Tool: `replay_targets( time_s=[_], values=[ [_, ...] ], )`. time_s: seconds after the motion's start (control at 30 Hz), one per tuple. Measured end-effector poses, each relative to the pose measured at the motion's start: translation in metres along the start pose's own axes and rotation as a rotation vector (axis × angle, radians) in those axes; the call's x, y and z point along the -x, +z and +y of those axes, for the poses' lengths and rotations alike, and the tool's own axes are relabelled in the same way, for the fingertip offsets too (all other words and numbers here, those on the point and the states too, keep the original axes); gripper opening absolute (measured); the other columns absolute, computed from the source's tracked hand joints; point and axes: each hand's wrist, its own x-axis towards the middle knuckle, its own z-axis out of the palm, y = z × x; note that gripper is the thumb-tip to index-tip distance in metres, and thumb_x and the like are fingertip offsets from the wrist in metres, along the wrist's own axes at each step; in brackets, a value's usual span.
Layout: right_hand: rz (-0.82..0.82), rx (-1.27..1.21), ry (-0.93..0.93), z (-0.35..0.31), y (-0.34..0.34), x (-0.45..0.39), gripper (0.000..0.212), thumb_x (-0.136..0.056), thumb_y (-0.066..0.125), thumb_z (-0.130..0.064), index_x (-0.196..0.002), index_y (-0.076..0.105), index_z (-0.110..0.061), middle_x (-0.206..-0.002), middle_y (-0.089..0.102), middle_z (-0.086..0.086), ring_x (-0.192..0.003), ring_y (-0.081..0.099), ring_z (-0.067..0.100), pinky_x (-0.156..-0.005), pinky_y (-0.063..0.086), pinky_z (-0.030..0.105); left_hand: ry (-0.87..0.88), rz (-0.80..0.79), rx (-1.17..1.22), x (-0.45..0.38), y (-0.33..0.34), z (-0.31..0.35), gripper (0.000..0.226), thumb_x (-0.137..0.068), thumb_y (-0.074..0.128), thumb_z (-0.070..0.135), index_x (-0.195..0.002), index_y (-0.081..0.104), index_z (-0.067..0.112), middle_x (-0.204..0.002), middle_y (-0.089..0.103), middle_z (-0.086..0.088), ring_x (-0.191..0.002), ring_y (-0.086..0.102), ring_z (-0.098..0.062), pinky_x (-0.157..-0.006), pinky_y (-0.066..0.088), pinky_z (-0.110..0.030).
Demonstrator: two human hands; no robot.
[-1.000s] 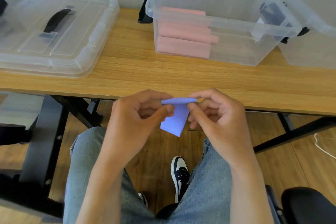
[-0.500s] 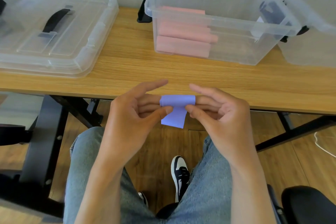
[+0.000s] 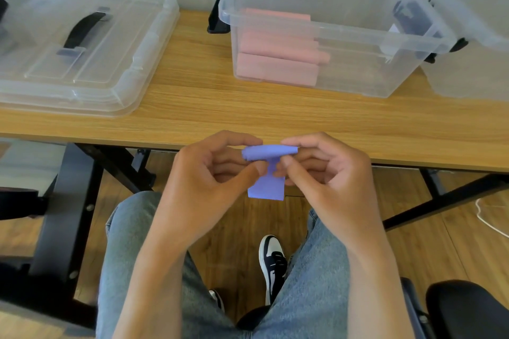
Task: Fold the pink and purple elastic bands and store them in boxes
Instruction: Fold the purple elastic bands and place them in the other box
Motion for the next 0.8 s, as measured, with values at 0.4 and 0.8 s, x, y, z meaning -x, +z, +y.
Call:
replay_targets(
  time_s=[0.4, 0.8],
  values=[
    [0.062, 0.026, -0.056, -0.0001, -0.0004, -0.0009, 0.040, -0.089, 0.078, -0.002, -0.121, 0.073, -0.024, -0.099, 0.080, -0.010, -0.084, 0.077, 0.013, -0.075, 0.062, 0.026, 0.004, 0.072, 0.040, -0.0026, -0.0034, -0.0026, 0.038, -0.080, 0.080, 0.017, -0.117, 0.072, 0.027, -0.097, 0.080, -0.001, -0.094, 0.077, -0.018, -0.090, 0.061, -0.036],
    [-0.007, -0.018, -0.046, 0.0006, -0.0007, 0.0003, 0.013, -0.097, 0.069, -0.005, -0.107, 0.069, -0.014, -0.078, 0.076, 0.004, -0.071, 0.077, 0.020, -0.065, 0.063, 0.036, 0.020, 0.021, 0.032, -0.0009, -0.0003, -0.0014, 0.024, -0.088, 0.075, 0.018, -0.112, 0.073, 0.019, -0.084, 0.079, -0.003, -0.084, 0.078, -0.021, -0.082, 0.064, -0.043]
  ],
)
